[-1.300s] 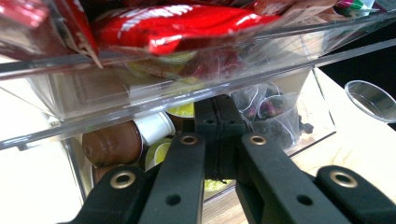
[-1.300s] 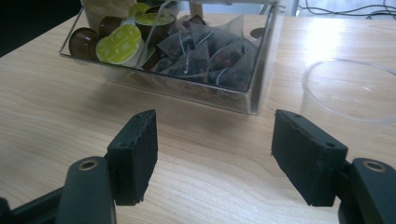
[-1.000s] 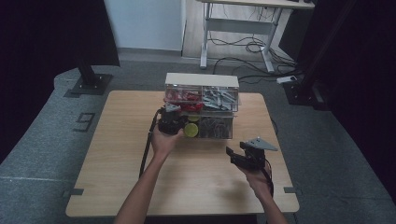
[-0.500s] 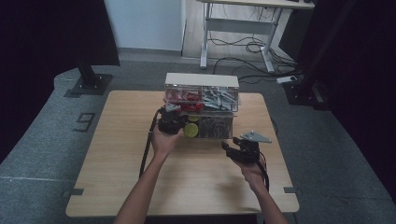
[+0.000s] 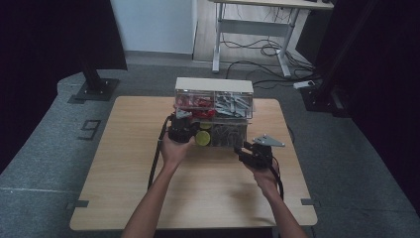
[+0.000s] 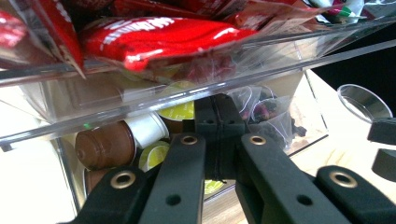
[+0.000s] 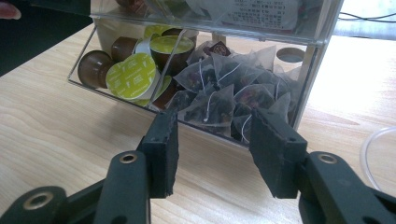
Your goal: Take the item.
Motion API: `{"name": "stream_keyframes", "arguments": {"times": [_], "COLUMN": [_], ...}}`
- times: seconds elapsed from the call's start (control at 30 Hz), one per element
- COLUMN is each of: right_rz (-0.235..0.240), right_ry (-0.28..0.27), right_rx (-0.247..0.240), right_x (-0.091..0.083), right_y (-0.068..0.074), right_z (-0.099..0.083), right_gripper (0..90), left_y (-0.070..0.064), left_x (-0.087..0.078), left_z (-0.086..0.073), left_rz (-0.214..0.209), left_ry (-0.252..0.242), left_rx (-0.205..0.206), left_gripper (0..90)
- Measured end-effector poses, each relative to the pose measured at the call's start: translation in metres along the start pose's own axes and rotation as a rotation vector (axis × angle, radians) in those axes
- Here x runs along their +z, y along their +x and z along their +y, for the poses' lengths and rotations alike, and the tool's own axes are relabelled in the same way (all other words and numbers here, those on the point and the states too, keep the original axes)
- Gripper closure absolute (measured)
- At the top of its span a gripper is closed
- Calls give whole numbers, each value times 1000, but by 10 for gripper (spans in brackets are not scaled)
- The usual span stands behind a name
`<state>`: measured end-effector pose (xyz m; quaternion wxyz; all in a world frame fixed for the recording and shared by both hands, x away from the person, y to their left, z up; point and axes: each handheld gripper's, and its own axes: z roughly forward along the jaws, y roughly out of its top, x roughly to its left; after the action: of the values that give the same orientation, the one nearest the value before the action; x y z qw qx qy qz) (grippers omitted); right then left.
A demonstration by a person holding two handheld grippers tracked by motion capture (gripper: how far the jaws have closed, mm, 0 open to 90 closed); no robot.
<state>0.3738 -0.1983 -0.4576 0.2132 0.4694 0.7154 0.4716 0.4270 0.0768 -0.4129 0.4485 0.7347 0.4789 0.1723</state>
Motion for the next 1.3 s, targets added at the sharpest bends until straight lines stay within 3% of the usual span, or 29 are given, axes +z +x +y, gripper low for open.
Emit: {"name": "stream_keyframes", "arguments": {"times": [0.67,1.3], "right_rz": [11,-10], "right_ry": [8,26], "right_rx": [8,7], "right_x": [25,50], "right_y": [-6,-9], "right_z": [12,12], "right_gripper": [600,615], "left_y": [1,1], "left_x": [0,1], "left_z": [0,0], "left_rz": [-7,-14], "left_ry": [-1,-1], "left_rx": [-3,-9], "left_gripper": [900,900]}}
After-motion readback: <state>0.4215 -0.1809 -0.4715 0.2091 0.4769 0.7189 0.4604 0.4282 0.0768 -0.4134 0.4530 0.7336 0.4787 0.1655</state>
